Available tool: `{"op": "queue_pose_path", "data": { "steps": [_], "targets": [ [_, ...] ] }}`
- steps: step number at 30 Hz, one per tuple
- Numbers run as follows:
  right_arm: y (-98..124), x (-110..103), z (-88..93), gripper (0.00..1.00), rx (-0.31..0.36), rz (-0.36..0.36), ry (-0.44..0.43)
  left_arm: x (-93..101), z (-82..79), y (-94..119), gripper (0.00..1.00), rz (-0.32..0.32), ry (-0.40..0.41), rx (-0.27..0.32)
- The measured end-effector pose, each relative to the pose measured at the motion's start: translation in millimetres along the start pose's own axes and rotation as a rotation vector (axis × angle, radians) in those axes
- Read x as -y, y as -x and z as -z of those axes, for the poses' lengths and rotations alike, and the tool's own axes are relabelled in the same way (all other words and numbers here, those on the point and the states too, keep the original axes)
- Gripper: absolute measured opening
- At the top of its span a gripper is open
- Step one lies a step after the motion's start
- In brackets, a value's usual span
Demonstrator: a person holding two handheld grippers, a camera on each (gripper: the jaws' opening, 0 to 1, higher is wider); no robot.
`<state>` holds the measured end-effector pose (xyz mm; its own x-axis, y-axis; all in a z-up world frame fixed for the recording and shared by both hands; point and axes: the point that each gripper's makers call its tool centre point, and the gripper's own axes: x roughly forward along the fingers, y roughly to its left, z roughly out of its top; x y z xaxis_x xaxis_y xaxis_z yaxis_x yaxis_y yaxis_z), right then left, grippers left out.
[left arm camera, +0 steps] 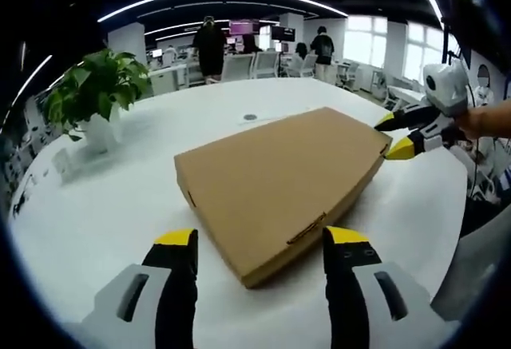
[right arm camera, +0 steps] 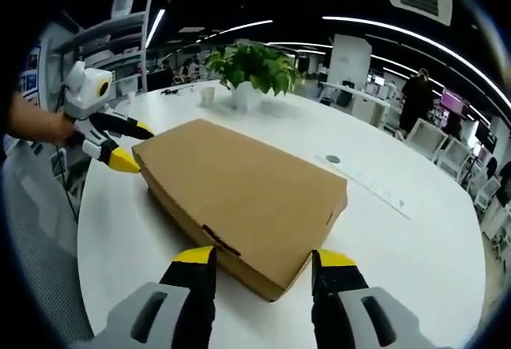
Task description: Operate the shoe box by opening the lid, removing the specified soft item, and placing it in the target area until the item is outside and the box remains undamaged.
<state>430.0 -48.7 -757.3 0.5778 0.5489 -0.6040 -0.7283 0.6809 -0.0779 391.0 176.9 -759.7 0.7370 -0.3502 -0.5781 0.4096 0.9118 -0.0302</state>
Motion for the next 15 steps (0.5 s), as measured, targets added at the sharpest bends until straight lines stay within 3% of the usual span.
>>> {"op": "queue_pose_path", "data": {
  "steps": [15],
  "targets": [
    [-3.9,-1.7,4.5,0.47,0.005,-0.016,-0.048,2.7,2.5,-3.0,0.59,0.01,-0.02,-0.014]
  ]
}}
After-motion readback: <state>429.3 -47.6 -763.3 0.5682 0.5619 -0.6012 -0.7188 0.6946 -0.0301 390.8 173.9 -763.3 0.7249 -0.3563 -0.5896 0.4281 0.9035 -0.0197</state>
